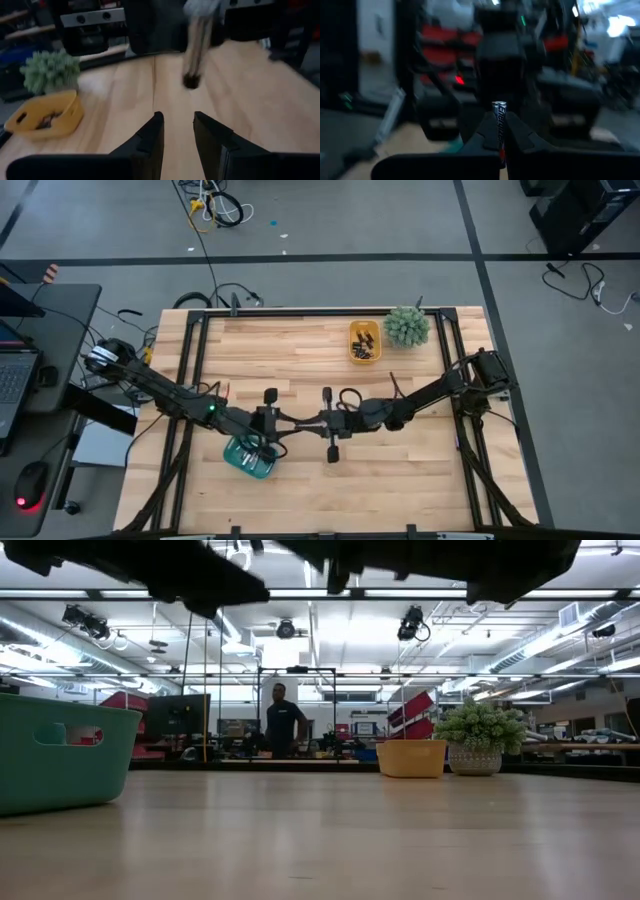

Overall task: Sort batteries
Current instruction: Put the silver battery into the green bin

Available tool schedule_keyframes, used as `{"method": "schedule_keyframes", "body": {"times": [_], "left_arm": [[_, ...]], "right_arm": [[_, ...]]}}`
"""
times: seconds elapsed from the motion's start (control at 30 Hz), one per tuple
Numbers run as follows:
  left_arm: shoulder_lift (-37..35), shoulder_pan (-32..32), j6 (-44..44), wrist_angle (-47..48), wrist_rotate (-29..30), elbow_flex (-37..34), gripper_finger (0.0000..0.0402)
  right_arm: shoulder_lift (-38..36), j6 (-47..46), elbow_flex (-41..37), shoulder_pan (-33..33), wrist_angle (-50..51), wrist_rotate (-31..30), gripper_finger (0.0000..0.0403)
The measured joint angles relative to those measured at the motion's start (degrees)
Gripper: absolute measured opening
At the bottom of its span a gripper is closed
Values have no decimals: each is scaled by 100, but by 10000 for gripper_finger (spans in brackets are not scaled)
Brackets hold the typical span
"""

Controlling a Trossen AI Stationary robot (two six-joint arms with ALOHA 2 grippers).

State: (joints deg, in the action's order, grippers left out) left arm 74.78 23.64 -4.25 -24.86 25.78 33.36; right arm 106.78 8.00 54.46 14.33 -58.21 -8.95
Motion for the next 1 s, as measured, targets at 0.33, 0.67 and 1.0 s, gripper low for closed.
{"method": "schedule_keyframes", "body": {"times": [0.33,0.67,1.0], "left_arm": [[-26,-83,-302,-1194,-933,2,104],[-407,-199,6,485,-192,44,104],[-2016,235,339,2513,-203,174,104]], "right_arm": [[-9,243,9,15,-1379,1138,5],[-17,222,-222,125,-997,152,2],[-170,-50,-592,264,-252,-2152,0]]}}
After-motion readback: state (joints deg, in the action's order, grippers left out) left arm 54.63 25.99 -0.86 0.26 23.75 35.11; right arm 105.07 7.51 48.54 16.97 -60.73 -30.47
